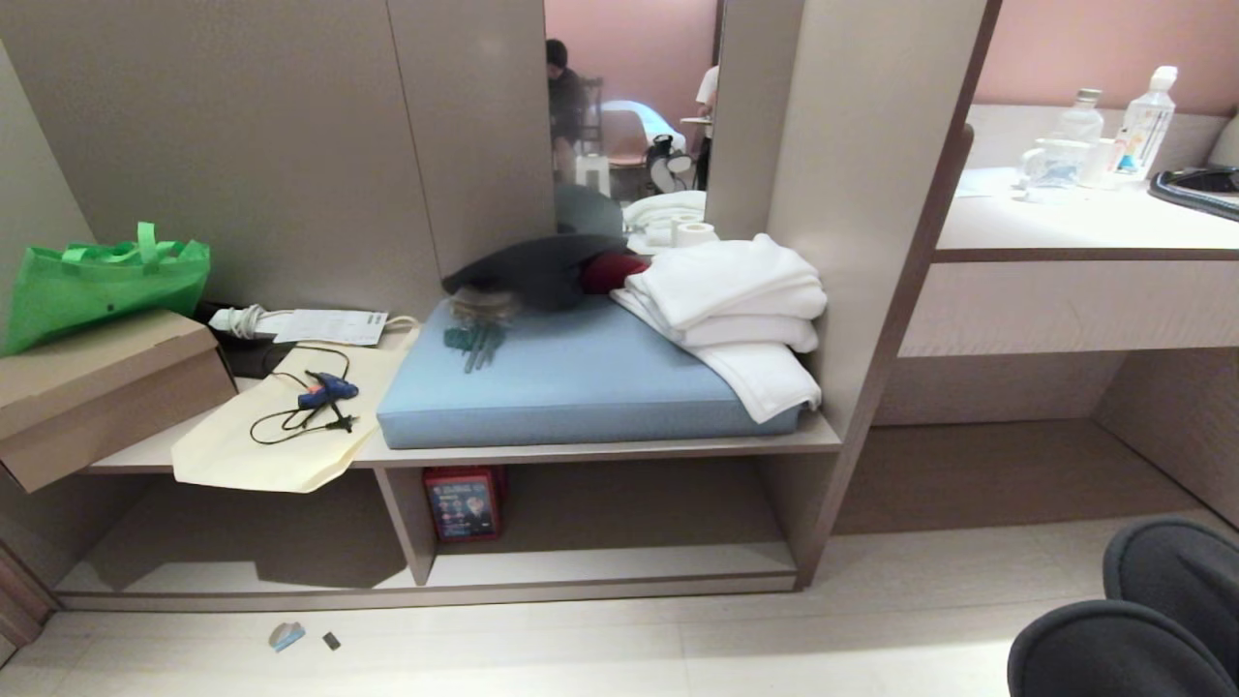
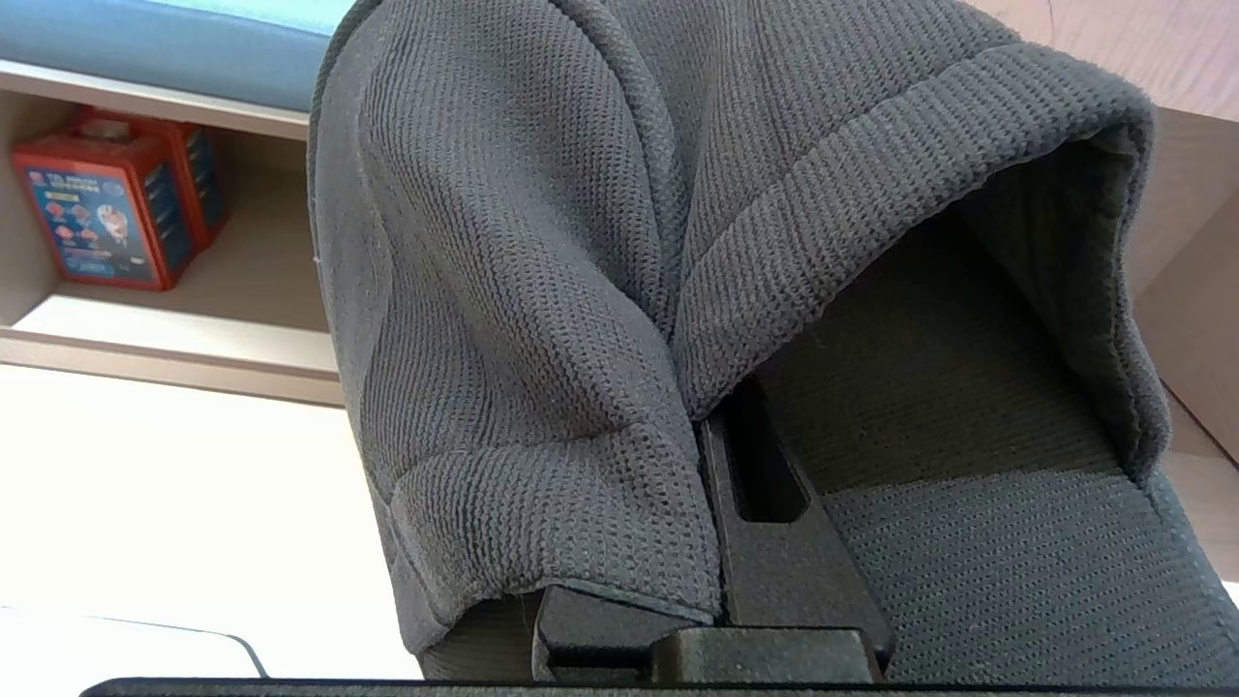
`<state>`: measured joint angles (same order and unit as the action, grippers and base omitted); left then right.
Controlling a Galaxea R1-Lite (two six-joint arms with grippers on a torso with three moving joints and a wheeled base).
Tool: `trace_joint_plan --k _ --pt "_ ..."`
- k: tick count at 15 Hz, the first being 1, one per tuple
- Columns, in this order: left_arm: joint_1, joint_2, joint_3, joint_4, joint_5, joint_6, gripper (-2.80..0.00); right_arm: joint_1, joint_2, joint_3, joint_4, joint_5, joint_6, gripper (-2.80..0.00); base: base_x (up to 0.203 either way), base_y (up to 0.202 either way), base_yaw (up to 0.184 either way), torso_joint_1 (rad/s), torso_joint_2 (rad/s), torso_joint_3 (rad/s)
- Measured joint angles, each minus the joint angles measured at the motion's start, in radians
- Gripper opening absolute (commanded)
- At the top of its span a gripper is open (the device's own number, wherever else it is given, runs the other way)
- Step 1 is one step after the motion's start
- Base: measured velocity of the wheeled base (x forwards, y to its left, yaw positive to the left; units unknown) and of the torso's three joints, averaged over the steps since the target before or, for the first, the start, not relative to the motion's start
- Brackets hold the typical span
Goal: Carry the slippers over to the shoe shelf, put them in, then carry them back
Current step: Place the slippers on the floor
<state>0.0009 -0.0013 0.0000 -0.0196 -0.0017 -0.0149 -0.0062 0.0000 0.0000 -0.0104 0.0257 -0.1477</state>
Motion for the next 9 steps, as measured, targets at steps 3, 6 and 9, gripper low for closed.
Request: trace_joint_plan --k 3,6,9 --pt "0.000 0.000 0.000 0.000 0.000 0.000 -2.80 0.000 0.000 0.000 0.000 0.000 0.000 -2.80 0.000 0.000 0.000 0.000 0.00 0.000" --pt "0.000 0.000 0.000 0.000 0.000 0.000 -2.80 0.001 0.000 0.000 0.001 0.000 0.000 -2.80 -0.003 -0.141 -0.002 0.003 0.00 0.003" --pt "0.000 0.000 0.000 0.000 0.000 0.000 -2.80 0.000 0.000 0.000 0.000 0.000 0.000 -2.80 0.000 -0.195 0.004 0.000 0.00 0.005"
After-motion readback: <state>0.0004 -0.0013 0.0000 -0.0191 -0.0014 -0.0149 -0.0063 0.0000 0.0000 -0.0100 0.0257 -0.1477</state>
